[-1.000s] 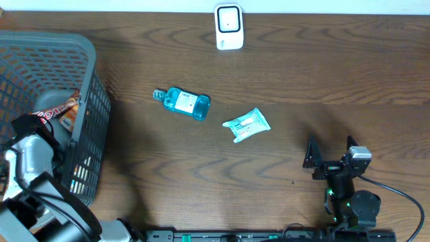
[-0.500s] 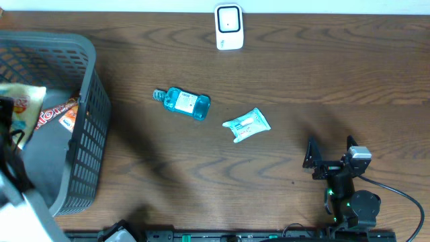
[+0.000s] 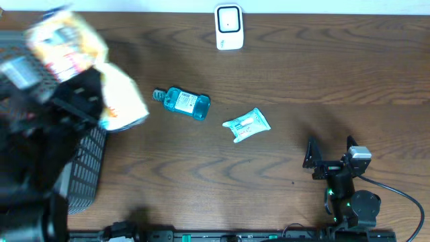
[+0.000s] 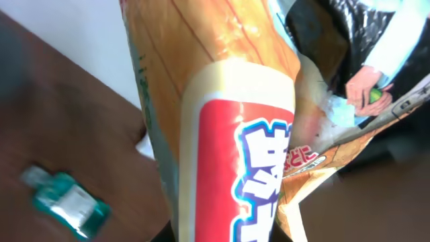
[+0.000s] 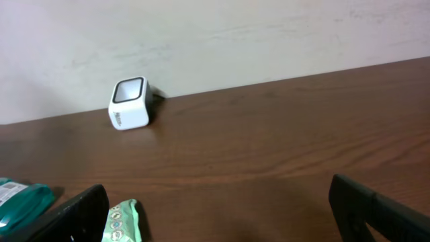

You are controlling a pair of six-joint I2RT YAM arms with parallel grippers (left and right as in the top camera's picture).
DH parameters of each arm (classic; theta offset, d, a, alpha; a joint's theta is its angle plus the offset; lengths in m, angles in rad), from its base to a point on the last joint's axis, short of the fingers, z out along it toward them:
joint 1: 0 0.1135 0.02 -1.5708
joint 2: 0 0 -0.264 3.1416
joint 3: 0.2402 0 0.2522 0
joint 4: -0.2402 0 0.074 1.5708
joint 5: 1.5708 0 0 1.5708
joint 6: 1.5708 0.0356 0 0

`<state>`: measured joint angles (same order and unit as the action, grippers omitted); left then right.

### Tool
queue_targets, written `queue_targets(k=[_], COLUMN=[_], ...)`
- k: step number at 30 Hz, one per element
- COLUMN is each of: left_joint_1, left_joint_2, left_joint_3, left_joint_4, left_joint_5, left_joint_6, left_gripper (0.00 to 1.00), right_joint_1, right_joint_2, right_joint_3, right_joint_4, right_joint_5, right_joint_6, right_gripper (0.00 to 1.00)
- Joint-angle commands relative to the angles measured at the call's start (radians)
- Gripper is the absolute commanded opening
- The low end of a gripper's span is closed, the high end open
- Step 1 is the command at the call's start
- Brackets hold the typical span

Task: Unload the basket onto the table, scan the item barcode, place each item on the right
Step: 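Carry the yellow snack bag with the left gripper and place it right of the wipes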

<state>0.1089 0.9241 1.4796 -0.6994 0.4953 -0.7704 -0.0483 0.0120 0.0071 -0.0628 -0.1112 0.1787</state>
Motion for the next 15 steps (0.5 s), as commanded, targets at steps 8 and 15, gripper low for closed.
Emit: queue_targets(k=[8,15], left_joint_1=[-0.588,-0.710], left_joint_2=[0.539,0.910], left_joint_3=[-0.010,-0.010], left_joint_4=[0.386,0.686], left_joint_5=[-0.254,-0.258], left_joint_6=[0.029,0.031], left_gripper=[0.08,0.11], right_joint_1=[0.003,0.003], right_joint_2=[-0.005,-0.005], right_joint_3=[-0.002,-0.002], right_joint_4=[-0.002,-0.002], right_joint_5=[0.004,0.004], right_joint_6=[0.007,0.007], right_gripper=[0.99,0.99])
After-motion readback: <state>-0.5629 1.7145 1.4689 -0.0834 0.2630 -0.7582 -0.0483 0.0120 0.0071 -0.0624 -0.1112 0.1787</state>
